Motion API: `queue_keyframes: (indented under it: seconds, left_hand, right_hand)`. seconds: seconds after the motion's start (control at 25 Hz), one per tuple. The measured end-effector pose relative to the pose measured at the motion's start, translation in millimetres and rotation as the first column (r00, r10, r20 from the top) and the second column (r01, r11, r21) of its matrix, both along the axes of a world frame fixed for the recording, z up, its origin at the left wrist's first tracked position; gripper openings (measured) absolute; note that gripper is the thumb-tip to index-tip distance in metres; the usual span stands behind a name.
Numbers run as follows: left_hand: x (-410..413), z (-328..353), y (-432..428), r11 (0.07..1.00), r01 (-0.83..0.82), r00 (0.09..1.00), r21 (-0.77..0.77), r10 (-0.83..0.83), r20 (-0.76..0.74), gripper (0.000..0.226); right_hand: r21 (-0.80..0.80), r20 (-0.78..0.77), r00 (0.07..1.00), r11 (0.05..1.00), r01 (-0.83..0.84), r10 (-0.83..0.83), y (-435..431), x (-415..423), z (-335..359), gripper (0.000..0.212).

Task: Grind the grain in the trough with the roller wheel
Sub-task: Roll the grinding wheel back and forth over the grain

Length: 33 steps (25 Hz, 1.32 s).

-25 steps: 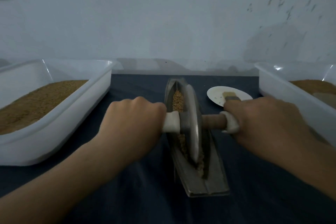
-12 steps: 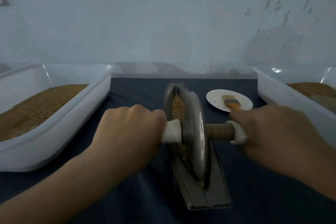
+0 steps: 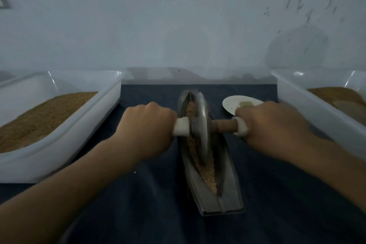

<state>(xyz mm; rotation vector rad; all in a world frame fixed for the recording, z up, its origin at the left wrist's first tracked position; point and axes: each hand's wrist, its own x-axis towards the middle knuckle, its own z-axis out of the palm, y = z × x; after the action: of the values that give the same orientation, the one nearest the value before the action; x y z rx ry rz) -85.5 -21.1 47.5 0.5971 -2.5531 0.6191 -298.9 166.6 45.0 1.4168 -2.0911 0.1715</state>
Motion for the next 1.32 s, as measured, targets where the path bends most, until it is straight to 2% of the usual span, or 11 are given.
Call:
queue_keyframes:
  seconds: [0.16,0.24,0.32,0.44,0.52,0.72,0.92,1.0,1.08,1.24,1.32]
  left_hand:
    - [17.0,2.0,6.5,0.993,0.081,0.994,-0.080,-0.086,-0.065,0.044]
    - [-5.1,-1.8,-5.3,0.996,-0.085,0.996,-0.035,0.085,0.007,0.029]
    - [-37.8,13.1,-23.6,0.977,-0.194,0.981,0.085,0.191,0.042,0.012]
    - [-51.3,30.4,-28.2,0.960,-0.214,0.973,0.179,0.194,0.126,0.018]
    - [-28.6,19.9,-14.6,0.978,-0.142,0.987,0.153,0.128,0.102,0.010]
    - [17.1,1.8,13.6,0.998,0.029,1.000,-0.048,-0.029,-0.009,0.056]
    - [-36.6,15.3,-6.0,0.974,-0.220,0.975,0.055,0.220,0.001,0.003]
    - [-42.7,23.6,-6.0,0.973,-0.213,0.977,0.086,0.209,0.050,0.007]
    - [-22.9,16.7,3.9,0.988,-0.143,0.989,0.052,0.142,0.029,0.004]
    - [28.6,3.5,24.8,0.998,0.056,0.997,-0.015,-0.057,-0.059,0.057]
    - [18.0,3.7,16.9,1.000,0.024,0.999,0.006,-0.024,-0.034,0.048]
  right_hand:
    - [-0.007,-0.016,0.998,0.998,-0.064,0.064,20.8,-0.4,-3.5,0.023]
    - [-0.039,-0.089,0.994,0.998,0.052,-0.056,-12.2,-1.5,2.5,0.021]
    - [0.027,0.015,0.989,0.989,0.147,-0.147,-49.9,-8.1,14.9,0.019]
    - [0.145,0.139,0.974,0.976,0.160,-0.180,-61.2,-16.4,25.5,0.020]
    - [0.082,0.048,0.993,0.991,0.101,-0.105,-31.2,-6.6,15.7,0.019]
    - [-0.030,-0.003,0.999,0.998,-0.049,0.049,27.2,9.0,-0.9,0.029]
    - [0.090,0.099,0.979,0.981,0.170,-0.178,-49.7,-5.4,15.1,0.012]
    - [0.149,0.178,0.962,0.972,0.183,-0.209,-50.1,-8.3,15.5,0.009]
    - [0.084,0.072,0.990,0.989,0.119,-0.125,-19.8,-1.0,8.1,0.012]
    - [0.001,-0.019,0.993,0.993,-0.119,0.119,33.7,11.5,2.2,0.022]
    - [-0.051,-0.062,0.996,0.997,-0.061,0.058,22.6,11.7,4.6,0.022]
